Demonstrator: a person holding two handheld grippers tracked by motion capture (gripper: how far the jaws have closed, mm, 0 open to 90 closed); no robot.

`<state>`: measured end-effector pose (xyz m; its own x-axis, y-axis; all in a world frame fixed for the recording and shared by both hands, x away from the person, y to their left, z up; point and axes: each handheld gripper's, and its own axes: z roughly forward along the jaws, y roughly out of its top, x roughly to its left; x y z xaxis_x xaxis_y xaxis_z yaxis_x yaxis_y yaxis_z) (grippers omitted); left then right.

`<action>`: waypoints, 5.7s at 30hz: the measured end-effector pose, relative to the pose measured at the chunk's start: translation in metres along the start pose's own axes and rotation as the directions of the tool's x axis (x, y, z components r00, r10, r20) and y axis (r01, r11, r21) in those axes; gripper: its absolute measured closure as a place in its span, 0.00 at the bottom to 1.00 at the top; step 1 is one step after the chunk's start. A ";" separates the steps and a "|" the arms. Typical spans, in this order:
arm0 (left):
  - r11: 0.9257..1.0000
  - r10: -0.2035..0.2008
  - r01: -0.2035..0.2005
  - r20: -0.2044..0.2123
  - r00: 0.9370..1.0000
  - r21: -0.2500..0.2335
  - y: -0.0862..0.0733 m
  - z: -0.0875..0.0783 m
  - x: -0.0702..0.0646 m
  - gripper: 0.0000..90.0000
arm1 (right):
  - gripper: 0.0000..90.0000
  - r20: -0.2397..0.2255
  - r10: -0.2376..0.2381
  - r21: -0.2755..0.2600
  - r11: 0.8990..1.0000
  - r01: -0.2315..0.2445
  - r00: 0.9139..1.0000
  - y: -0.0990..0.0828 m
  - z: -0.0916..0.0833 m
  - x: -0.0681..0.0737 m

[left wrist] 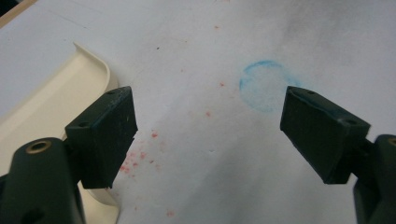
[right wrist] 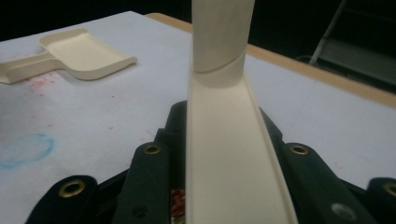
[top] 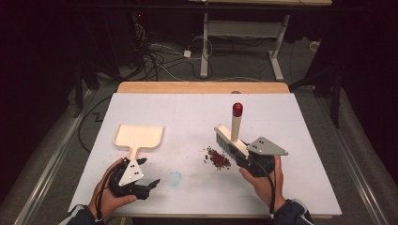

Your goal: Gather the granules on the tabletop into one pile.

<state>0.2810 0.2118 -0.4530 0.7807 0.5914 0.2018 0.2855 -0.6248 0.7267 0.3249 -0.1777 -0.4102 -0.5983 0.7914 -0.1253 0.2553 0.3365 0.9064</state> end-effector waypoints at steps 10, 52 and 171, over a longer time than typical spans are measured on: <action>1.000 0.001 -0.002 0.003 1.000 0.006 0.000 0.002 0.000 0.20 | 0.75 0.018 -0.070 0.021 0.997 0.069 0.997 -0.026 0.042 -0.026; 1.000 0.007 -0.007 0.003 1.000 0.015 0.000 0.002 0.000 0.20 | 0.75 -0.297 0.004 -0.057 0.998 -0.022 0.955 -0.016 0.048 0.052; 0.997 0.021 -0.023 0.030 0.999 0.073 0.001 0.010 -0.001 0.20 | 0.97 0.134 0.088 0.465 0.874 -0.142 0.987 -0.055 0.028 -0.159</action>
<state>0.2860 0.2050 -0.4594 0.8030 0.5624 0.1974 0.3070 -0.6742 0.6717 0.4271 -0.3078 -0.4508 -0.4662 0.8793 -0.0975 0.6611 0.4195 0.6221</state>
